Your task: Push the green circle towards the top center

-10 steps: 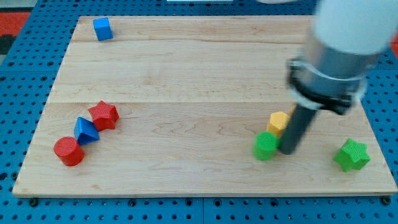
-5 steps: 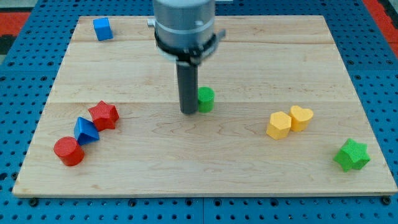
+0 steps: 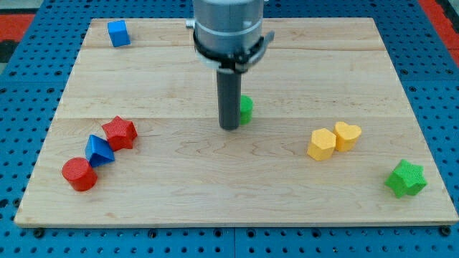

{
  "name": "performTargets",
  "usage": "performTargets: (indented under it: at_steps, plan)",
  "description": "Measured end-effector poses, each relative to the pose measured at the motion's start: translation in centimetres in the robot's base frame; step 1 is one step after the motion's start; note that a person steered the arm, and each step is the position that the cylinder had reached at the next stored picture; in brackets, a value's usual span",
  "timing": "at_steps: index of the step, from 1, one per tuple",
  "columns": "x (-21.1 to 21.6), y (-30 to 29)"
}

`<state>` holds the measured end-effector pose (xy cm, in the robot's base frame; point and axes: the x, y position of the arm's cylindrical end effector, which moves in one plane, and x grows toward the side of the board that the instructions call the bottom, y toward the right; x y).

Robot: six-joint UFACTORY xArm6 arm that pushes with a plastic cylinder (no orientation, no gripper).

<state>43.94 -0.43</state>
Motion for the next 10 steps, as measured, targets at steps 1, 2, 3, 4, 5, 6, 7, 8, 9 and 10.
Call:
performTargets:
  at_steps: [1,2,3,4,5,6,7,8,9,10]
  plan:
    - [-5.6,-0.4]
    - [-2.7,1.1]
    - [0.1,-0.9]
    - [1.3,3.0]
    - [-2.8,5.4]
    - [-10.9,-0.4]
    - [-13.6,-1.5]
    - [-14.1,-1.7]
    - [-16.6,0.1]
    - [-14.3,-0.2]
